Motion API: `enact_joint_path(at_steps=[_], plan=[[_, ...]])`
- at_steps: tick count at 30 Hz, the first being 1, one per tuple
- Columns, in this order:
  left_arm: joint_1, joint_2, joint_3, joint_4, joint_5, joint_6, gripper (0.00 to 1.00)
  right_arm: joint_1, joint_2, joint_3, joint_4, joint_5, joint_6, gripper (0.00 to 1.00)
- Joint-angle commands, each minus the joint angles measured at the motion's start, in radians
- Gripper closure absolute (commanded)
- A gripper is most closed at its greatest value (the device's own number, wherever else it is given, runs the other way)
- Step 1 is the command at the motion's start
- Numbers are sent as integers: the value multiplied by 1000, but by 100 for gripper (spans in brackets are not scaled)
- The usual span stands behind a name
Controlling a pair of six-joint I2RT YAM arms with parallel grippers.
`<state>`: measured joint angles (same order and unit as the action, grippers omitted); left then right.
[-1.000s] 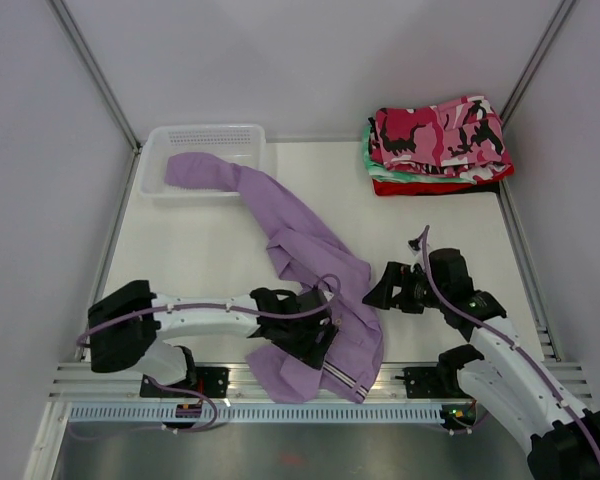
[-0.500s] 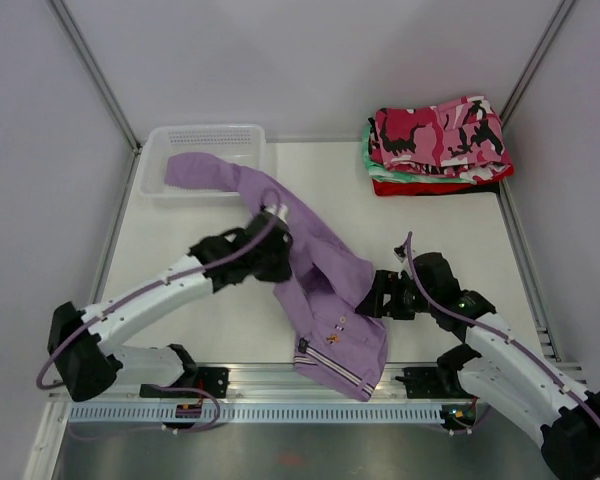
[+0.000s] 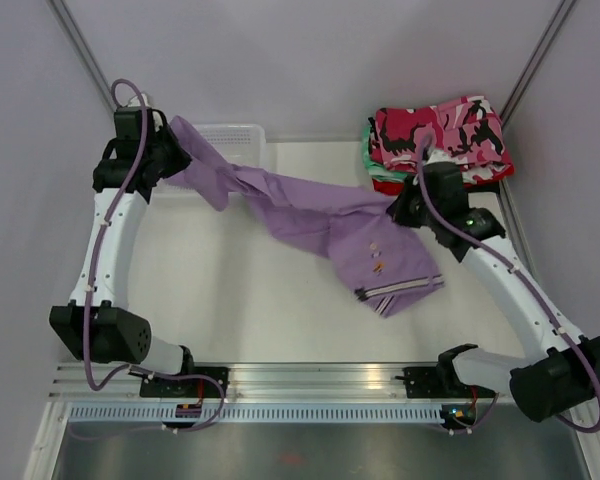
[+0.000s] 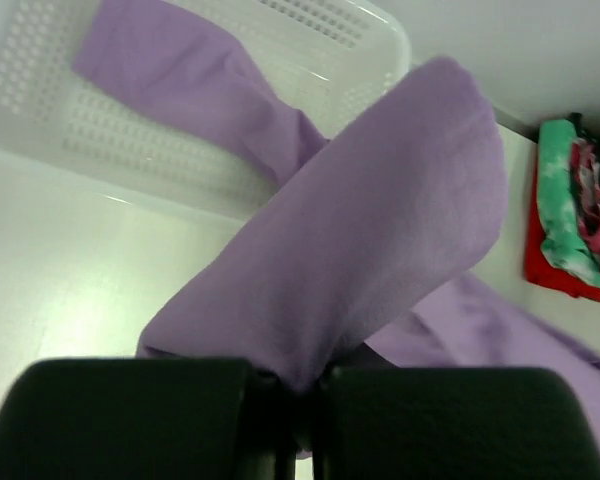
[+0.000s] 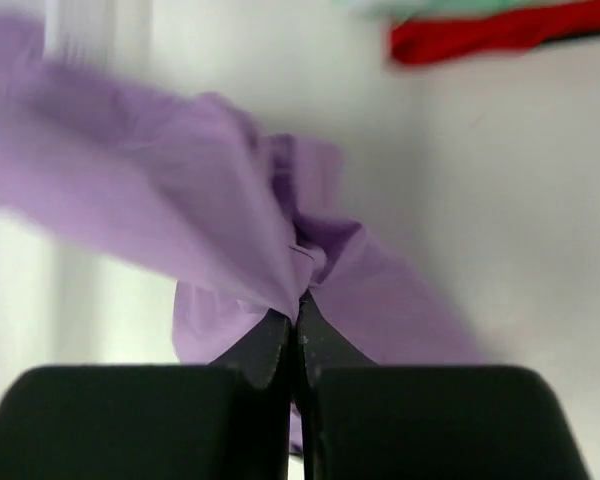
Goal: Fold and stack the trousers
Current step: Flatten the trousers out
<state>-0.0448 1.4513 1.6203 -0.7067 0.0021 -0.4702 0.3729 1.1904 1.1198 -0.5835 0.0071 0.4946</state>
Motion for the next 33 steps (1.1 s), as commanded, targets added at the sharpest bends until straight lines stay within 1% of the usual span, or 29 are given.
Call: enact_joint_path(at_steps=[1, 4, 5, 8, 9, 12, 16, 17, 19, 20, 22, 23, 25, 26, 27, 28, 29, 30, 33], plan=[[83, 12, 78, -27, 19, 100, 98, -156, 54, 106, -79, 133, -143, 100], [111, -9, 93, -34, 58, 157, 98, -177, 60, 109, -108, 87, -208, 100], [111, -46, 92, -31, 82, 166, 98, -177, 48, 91, -111, 70, -220, 100], [111, -135, 122, -33, 110, 174, 98, -177, -44, 68, -111, 41, -238, 100], [111, -155, 156, -43, 108, 174, 98, -177, -102, 71, -113, 40, -238, 100], [111, -232, 237, -76, 64, 176, 98, -177, -196, 129, -125, 8, -266, 100], [111, -339, 296, -134, 15, 189, 98, -177, -253, 234, -189, -198, -365, 100], [111, -363, 300, -160, 0, 191, 98, -178, -256, 265, -244, -200, -363, 100], [111, -426, 294, -187, -43, 197, 98, -177, -241, 272, -311, -217, -390, 100], [111, -442, 286, -218, -89, 193, 98, -177, -235, 232, -352, -245, -398, 100], [111, -483, 228, -244, -134, 179, 98, -177, -218, 154, -360, -280, -387, 100], [111, -496, 199, -252, -161, 173, 98, -178, -210, 70, -360, -341, -374, 100], [111, -541, 84, -274, -165, 148, 98, -177, -201, -16, -340, -406, -346, 100], [111, -560, -7, -274, -151, 140, 98, -178, -204, -90, -313, -442, -325, 100], [111, -577, -49, -267, -146, 131, 98, -177, -216, -116, -299, -481, -309, 100], [111, -589, -87, -264, -131, 130, 98, -177, -224, -139, -288, -478, -298, 100], [111, -595, -140, -266, -111, 130, 98, -178, -232, -135, -285, -457, -298, 100], [111, -594, -158, -269, -111, 125, 98, -177, -229, -123, -286, -346, -303, 100], [111, -577, -224, -261, -80, 119, 98, -177, -189, -75, -285, -188, -312, 96]])
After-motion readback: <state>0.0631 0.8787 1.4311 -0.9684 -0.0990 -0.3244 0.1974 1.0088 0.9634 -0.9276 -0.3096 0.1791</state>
